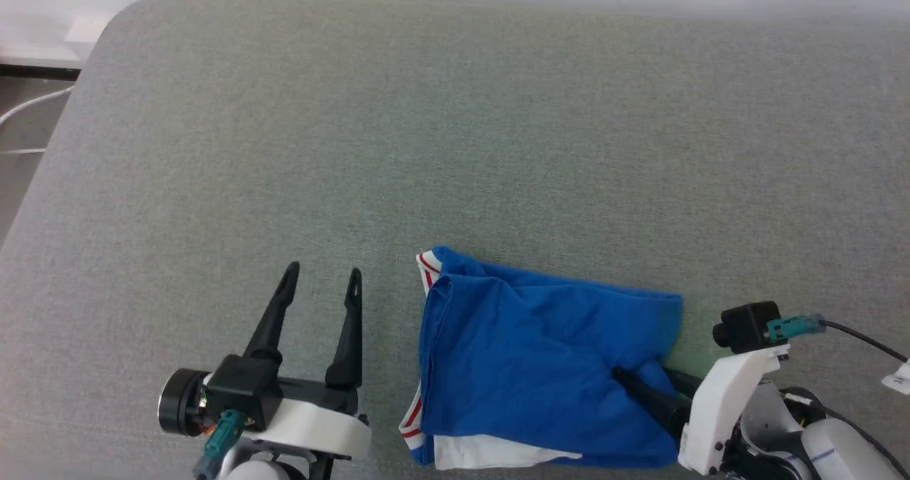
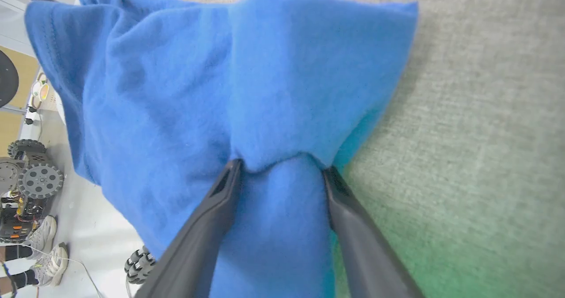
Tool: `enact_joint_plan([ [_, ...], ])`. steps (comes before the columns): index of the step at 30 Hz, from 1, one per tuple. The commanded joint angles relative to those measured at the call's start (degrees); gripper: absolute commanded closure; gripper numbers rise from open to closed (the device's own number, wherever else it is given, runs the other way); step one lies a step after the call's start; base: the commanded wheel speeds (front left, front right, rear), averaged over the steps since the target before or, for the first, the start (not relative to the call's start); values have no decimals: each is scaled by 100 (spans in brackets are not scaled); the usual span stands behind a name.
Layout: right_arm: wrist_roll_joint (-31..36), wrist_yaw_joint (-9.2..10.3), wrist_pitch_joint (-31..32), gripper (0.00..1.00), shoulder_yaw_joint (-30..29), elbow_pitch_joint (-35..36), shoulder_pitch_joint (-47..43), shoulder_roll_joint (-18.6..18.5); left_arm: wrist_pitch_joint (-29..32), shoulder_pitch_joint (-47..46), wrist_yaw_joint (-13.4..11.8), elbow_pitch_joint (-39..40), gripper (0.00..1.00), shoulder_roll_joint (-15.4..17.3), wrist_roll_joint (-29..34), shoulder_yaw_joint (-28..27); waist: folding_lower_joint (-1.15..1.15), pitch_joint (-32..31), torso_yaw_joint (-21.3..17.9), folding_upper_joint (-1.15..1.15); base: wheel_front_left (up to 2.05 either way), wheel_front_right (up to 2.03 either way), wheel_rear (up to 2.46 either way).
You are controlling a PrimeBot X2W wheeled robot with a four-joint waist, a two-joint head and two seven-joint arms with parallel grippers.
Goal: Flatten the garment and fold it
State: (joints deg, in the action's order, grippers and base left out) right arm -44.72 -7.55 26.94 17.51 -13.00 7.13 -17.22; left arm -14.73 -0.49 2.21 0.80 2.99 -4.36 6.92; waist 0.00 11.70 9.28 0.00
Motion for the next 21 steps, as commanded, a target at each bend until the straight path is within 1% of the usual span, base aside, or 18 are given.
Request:
enact_joint_plan([
  [1,50,6,13,100,164,-164,28,91,-27,-99,-58,-18,0,-12,42,11,0,8,21,0,0,0,0],
  [4,159,6,-148,100,373,-327,170,16,-27,-106,-84,-40,0,-12,33,34,0,-38,-4,0,0,0,0],
  [8,508,6,-535,100,505,-321,412,-241,-27,-157,-32,-119,0,-12,31,128,0,-139,-127,0,0,0,0],
  [12,1328,6,-701,100,654,-87,745,-750,-27,-294,13,-171,0,-12,46,208,0,-186,-437,0,0,0,0],
  [14,1797,6,-654,100,711,79,946,-1027,-27,-357,-29,-170,0,-12,37,242,0,-161,-662,0,0,0,0],
  [16,2219,6,-528,100,811,275,1164,-1310,-27,-426,-135,-147,0,-12,-9,262,0,-93,-932,0,0,0,0],
  [18,2447,6,-373,100,839,426,1369,-1551,-27,-520,-207,-113,0,-12,-82,327,0,8,-1189,0,0,0,0],
  [21,2770,6,-177,100,998,588,1700,-2063,-27,-703,-241,-99,0,-12,-109,492,0,217,-1533,0,0,0,0],
])
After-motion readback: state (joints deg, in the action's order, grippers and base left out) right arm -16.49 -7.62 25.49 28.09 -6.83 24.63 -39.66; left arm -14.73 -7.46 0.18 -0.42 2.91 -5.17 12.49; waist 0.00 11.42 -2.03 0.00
